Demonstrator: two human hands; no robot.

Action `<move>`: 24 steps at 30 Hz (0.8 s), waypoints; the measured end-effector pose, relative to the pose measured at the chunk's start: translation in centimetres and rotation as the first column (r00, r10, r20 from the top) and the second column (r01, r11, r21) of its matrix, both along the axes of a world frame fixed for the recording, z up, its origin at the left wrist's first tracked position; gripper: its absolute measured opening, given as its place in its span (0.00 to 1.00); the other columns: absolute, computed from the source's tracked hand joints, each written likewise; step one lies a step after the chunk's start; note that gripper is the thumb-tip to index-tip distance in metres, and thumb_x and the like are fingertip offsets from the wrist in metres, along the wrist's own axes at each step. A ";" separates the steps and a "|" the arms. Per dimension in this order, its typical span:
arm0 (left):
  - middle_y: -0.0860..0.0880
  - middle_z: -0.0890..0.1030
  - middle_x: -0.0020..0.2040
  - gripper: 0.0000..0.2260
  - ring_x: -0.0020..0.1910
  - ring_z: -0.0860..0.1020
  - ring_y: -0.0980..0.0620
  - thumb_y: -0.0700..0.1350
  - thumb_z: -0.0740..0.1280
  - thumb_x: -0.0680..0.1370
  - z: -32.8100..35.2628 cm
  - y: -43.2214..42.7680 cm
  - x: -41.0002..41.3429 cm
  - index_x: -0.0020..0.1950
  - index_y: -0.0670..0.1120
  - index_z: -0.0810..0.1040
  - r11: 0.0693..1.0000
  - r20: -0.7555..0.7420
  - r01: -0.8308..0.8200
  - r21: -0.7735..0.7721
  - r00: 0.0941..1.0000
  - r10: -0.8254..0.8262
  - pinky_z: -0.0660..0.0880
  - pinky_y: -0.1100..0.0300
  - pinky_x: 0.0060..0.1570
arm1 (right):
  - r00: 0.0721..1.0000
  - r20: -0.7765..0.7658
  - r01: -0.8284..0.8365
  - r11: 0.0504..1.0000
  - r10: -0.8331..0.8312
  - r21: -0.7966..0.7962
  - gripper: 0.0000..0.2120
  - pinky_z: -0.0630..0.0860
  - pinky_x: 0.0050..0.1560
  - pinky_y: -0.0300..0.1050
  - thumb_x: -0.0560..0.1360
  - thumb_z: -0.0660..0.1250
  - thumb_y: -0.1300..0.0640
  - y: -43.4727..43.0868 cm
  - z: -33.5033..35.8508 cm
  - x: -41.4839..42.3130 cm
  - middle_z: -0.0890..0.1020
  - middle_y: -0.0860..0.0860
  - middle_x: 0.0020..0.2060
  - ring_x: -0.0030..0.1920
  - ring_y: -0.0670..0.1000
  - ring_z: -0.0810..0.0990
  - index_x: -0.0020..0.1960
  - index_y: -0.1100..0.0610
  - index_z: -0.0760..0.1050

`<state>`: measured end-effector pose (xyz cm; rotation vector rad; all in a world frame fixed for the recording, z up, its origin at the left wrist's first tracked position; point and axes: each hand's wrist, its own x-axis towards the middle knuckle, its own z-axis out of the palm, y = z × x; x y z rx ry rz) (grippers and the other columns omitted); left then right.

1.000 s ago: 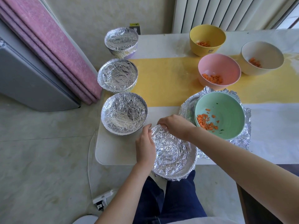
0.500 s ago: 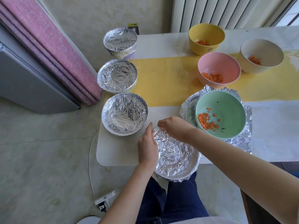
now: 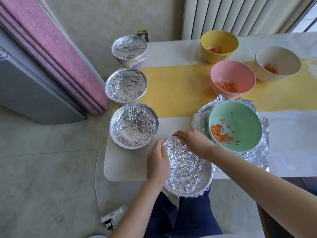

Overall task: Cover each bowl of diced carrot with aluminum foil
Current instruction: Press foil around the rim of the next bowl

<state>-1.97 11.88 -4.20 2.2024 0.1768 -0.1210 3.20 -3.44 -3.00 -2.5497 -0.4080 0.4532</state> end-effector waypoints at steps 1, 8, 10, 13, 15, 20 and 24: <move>0.51 0.79 0.53 0.13 0.49 0.77 0.50 0.41 0.55 0.82 -0.1 0.1 0.4 0.62 0.47 0.75 1.000 0.003 0.025 -0.002 1.000 -0.025 0.71 0.60 0.46 | 1.000 0.001 -0.010 1.000 0.010 -0.008 0.14 0.68 0.43 0.39 0.81 0.56 0.60 0.0 0.2 0.1 0.82 0.54 0.51 0.47 0.55 0.80 0.62 0.58 0.75; 0.48 0.81 0.42 0.10 0.40 0.76 0.49 0.38 0.58 0.80 -0.5 0.1 0.9 0.56 0.44 0.78 0.994 0.089 0.014 0.105 0.996 -0.024 0.71 0.55 0.38 | 0.997 -0.040 -0.075 0.988 0.071 -0.136 0.10 0.65 0.35 0.44 0.79 0.55 0.64 0.2 0.4 0.9 0.75 0.54 0.34 0.35 0.54 0.73 0.44 0.57 0.72; 0.47 0.81 0.43 0.11 0.40 0.77 0.48 0.37 0.58 0.80 -0.6 -0.1 0.9 0.56 0.44 0.78 0.993 0.107 0.005 0.119 0.994 -0.018 0.71 0.55 0.37 | 0.994 -0.057 -0.105 0.967 0.095 -0.231 0.11 0.67 0.37 0.44 0.77 0.54 0.67 0.3 0.8 1.2 0.76 0.55 0.38 0.38 0.55 0.74 0.47 0.56 0.72; 0.48 0.82 0.44 0.11 0.41 0.78 0.48 0.37 0.58 0.80 -0.7 -0.1 0.9 0.57 0.45 0.78 0.991 0.111 0.001 0.132 0.994 -0.015 0.73 0.56 0.38 | 0.988 -0.035 -0.151 0.951 0.148 -0.271 0.17 0.76 0.45 0.48 0.76 0.53 0.69 0.8 1.0 1.2 0.79 0.53 0.53 0.48 0.55 0.79 0.61 0.59 0.72; 0.48 0.82 0.45 0.11 0.42 0.79 0.48 0.38 0.58 0.80 -0.7 -0.1 0.8 0.57 0.45 0.78 0.990 0.109 0.001 0.138 0.994 -0.016 0.75 0.55 0.40 | 0.984 -0.010 -0.174 0.948 0.178 -0.265 0.20 0.78 0.49 0.52 0.76 0.53 0.69 1.3 0.7 1.0 0.79 0.53 0.57 0.52 0.55 0.80 0.65 0.58 0.69; 0.47 0.82 0.45 0.11 0.43 0.79 0.48 0.39 0.58 0.81 -0.6 -0.1 0.7 0.58 0.45 0.77 0.988 0.103 0.009 0.151 0.994 -0.024 0.75 0.54 0.40 | 0.985 -0.024 -0.170 0.935 0.171 -0.311 0.22 0.78 0.48 0.53 0.74 0.53 0.71 1.7 0.4 1.2 0.81 0.54 0.54 0.49 0.56 0.80 0.63 0.57 0.72; 0.47 0.81 0.41 0.11 0.39 0.78 0.48 0.40 0.57 0.81 -0.5 -0.2 0.6 0.57 0.46 0.77 0.986 0.094 0.016 0.166 0.995 -0.032 0.73 0.54 0.36 | 0.977 -0.026 -0.199 0.870 0.211 -0.452 0.17 0.77 0.44 0.47 0.76 0.54 0.68 2.5 1.5 1.5 0.80 0.55 0.52 0.48 0.56 0.80 0.62 0.58 0.72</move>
